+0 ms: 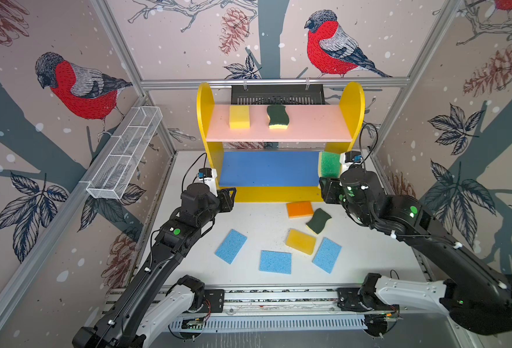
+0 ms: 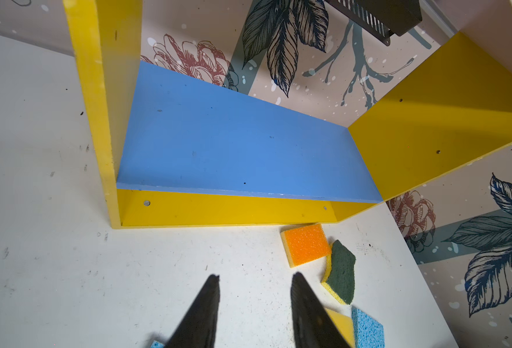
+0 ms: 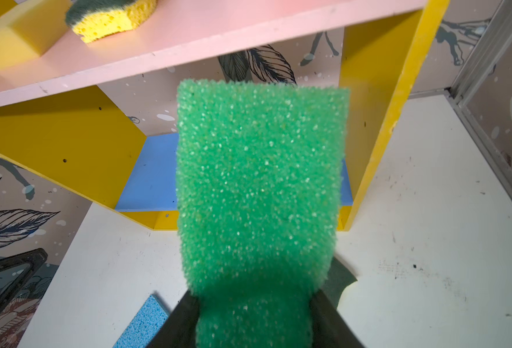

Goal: Arrange cleaning sponges on a shelf
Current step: Pick up the cleaning sponge at the middle-right of the table, then place the cleaning sponge at the shelf.

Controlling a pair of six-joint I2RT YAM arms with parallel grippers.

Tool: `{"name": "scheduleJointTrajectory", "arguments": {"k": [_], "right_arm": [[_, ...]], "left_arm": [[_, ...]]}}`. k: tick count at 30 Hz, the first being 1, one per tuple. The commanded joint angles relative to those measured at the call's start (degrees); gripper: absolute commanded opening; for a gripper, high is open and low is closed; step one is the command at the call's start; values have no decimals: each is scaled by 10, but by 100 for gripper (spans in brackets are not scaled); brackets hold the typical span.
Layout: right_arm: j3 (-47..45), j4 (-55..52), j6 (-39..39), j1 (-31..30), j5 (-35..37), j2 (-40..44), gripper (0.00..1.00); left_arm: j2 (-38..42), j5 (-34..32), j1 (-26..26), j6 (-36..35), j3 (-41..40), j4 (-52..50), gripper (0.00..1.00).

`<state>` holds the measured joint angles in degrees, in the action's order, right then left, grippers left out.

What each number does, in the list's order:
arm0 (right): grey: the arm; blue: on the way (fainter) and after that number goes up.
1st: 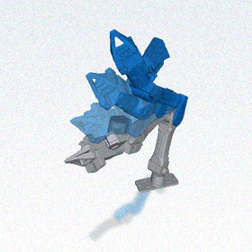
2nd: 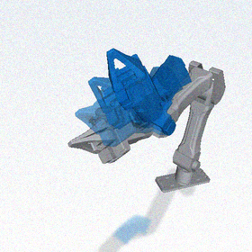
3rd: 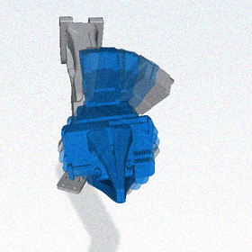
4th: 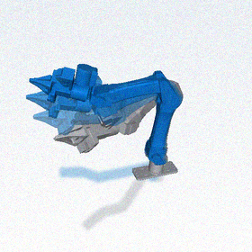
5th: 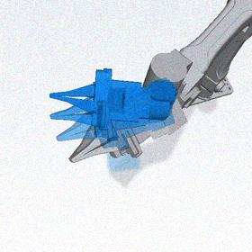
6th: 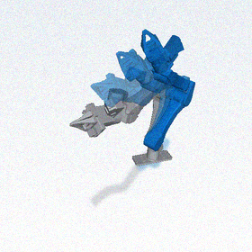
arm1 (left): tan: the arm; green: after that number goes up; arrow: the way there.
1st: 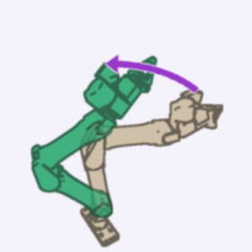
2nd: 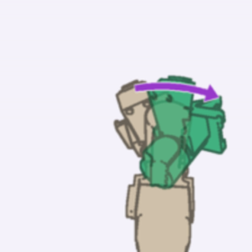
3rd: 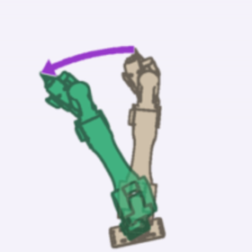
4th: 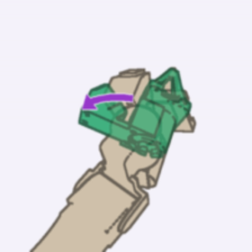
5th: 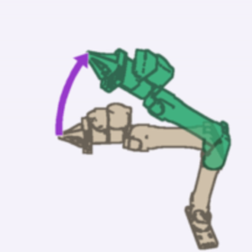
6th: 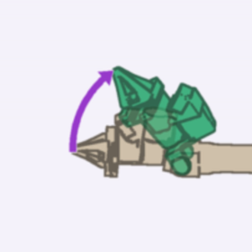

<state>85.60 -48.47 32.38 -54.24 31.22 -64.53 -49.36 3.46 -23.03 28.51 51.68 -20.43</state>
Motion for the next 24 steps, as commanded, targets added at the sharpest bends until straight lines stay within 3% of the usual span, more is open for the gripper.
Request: {"name": "scheduleJointTrajectory", "arguments": {"k": [1, 8, 14, 24], "right_arm": [[30, 47, -82, 0, 11, -14, 52], [110, 84, -166, 33, -3, -67, 54], [180, 108, -200, 129, -91, -135, 54], [326, 94, -251, 165, -112, -260, 56]], "left_arm": [[-4, -12, 2, -17, 14, -6, 41], [-14, -21, 2, -28, 32, 1, 41], [-24, -30, 2, -40, 51, -2, 42], [-33, -49, 3, -51, 52, 6, 42]]}}
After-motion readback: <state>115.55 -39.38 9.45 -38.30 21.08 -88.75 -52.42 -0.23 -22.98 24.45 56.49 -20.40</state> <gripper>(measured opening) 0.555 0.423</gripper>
